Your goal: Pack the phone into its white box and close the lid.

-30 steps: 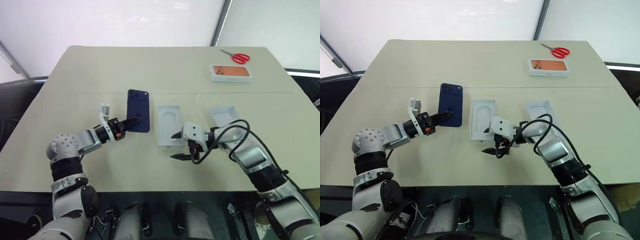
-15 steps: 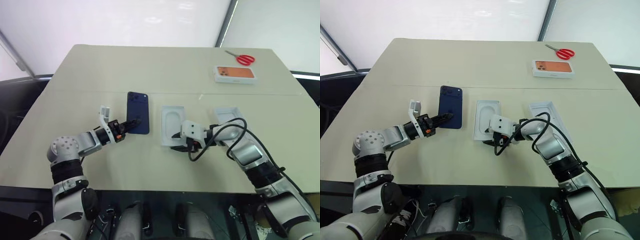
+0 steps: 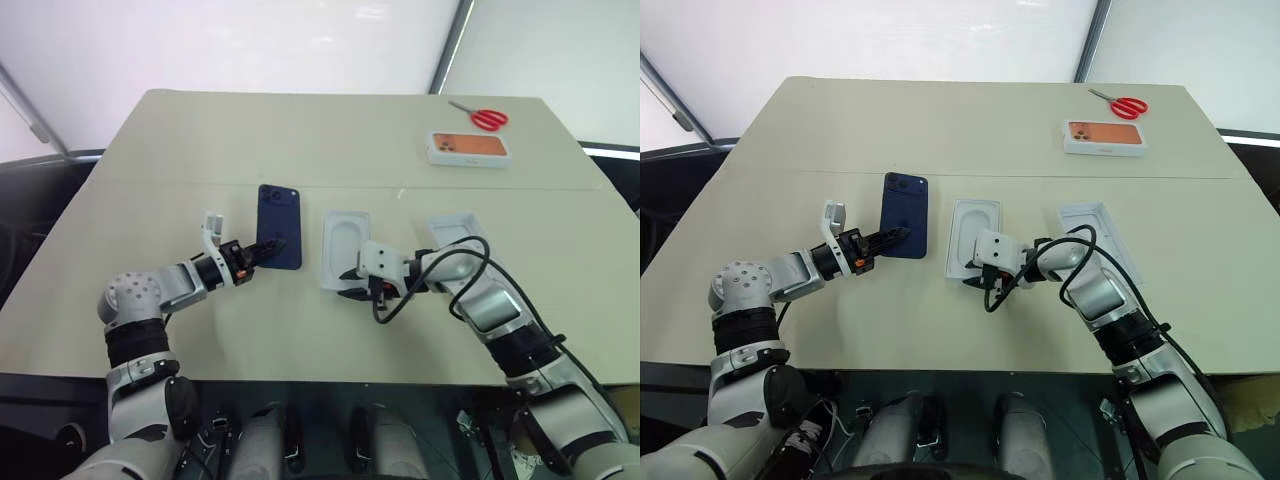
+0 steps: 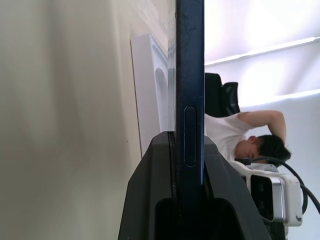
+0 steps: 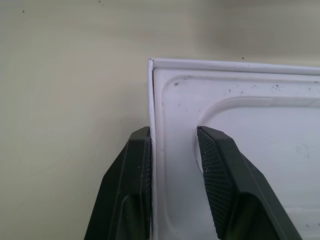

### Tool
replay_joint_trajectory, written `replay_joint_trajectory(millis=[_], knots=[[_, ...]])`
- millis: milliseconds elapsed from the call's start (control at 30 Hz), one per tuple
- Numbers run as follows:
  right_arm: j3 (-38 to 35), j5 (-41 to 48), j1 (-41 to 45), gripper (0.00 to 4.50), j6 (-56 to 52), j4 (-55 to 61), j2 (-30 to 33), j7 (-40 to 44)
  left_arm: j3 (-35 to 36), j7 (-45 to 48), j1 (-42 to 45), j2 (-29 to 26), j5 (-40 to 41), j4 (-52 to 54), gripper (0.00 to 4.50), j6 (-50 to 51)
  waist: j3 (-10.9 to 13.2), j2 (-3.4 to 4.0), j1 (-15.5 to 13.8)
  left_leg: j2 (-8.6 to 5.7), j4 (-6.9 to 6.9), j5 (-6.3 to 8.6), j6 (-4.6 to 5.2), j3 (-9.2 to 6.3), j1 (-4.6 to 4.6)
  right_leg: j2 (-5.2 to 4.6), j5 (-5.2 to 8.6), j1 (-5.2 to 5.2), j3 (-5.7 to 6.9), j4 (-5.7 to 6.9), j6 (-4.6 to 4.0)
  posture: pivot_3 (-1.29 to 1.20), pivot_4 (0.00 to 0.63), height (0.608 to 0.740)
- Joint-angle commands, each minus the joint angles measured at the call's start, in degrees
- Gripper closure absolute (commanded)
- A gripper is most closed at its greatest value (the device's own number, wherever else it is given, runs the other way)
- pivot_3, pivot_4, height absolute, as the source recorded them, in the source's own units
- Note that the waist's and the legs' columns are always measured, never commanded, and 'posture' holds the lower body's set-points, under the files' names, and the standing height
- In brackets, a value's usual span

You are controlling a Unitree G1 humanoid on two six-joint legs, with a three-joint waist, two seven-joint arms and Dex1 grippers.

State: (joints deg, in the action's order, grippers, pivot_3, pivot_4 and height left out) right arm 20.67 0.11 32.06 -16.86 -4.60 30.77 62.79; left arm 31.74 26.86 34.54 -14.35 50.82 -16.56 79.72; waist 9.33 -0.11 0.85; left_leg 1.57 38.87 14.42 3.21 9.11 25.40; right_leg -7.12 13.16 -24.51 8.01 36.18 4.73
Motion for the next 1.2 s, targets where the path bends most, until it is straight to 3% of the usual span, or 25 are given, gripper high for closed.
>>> replay_joint_trajectory(millis=[33,233,533,633,767,933,1200], knots=[[2.2,-0.2,-0.1,3.07,-1.3,1.1,-2.6,-0.4,1.2,-0.3,2.8,0.5,4.1,2.4,4.5,0.8,0.0,0.0,0.2,0.01,0.0,0.0,0.0,0.0,0.0,0.0,0.0,0.0,0.0,0.0,0.0,0.0,0.15,0.738],[4.4,-1.2,0.3,3.07,-2.5,2.2,-8.6,-2.8,1.8,-2.9,4.6,2.0,6.2,3.6,4.5,1.9,0.0,-0.01,0.7,0.08,-0.04,-0.01,-0.03,0.01,-0.01,0.09,0.0,-0.03,-0.01,0.01,-0.01,0.0,0.15,0.738],[4.0,-1.4,1.7,3.07,-2.4,0.2,-9.9,-2.6,1.9,-6.1,4.1,3.2,8.6,5.2,4.5,2.4,0.0,-0.03,1.3,0.07,-0.06,-0.03,-0.03,0.01,0.0,0.2,0.0,-0.01,-0.01,0.0,0.0,0.0,0.15,0.738],[3.7,-2.0,2.1,2.19,-1.5,0.0,-9.1,-2.9,1.6,-6.6,3.4,3.3,9.0,5.4,4.5,2.4,0.0,-0.04,1.2,0.07,-0.05,-0.03,-0.04,0.01,0.0,0.21,0.0,0.0,-0.01,0.0,-0.01,0.0,0.15,0.738],[2.9,-0.3,1.9,0.24,-3.5,2.7,-8.5,-1.6,1.1,-6.8,2.9,3.2,9.0,5.8,4.5,2.1,0.1,-0.04,1.1,0.05,-0.05,-0.03,-0.04,0.01,0.01,0.19,0.0,0.0,-0.01,-0.02,0.0,0.0,0.15,0.738],[-0.6,3.7,2.0,0.24,-9.4,9.0,-6.1,-0.5,-1.5,-5.8,1.2,3.1,8.2,7.9,4.5,0.4,0.1,-0.04,0.9,0.05,-0.05,-0.02,-0.04,0.0,0.03,0.17,0.0,-0.02,-0.02,-0.02,-0.01,0.0,0.15,0.738],[-4.9,5.1,1.9,0.24,-10.0,10.0,4.1,1.9,-3.4,-6.0,0.7,3.4,8.3,7.6,4.5,-0.4,0.2,-0.09,-0.3,-0.04,-0.05,0.02,0.01,-0.01,0.08,-0.05,0.0,-0.08,0.0,-0.07,-0.03,0.0,0.15,0.738]])
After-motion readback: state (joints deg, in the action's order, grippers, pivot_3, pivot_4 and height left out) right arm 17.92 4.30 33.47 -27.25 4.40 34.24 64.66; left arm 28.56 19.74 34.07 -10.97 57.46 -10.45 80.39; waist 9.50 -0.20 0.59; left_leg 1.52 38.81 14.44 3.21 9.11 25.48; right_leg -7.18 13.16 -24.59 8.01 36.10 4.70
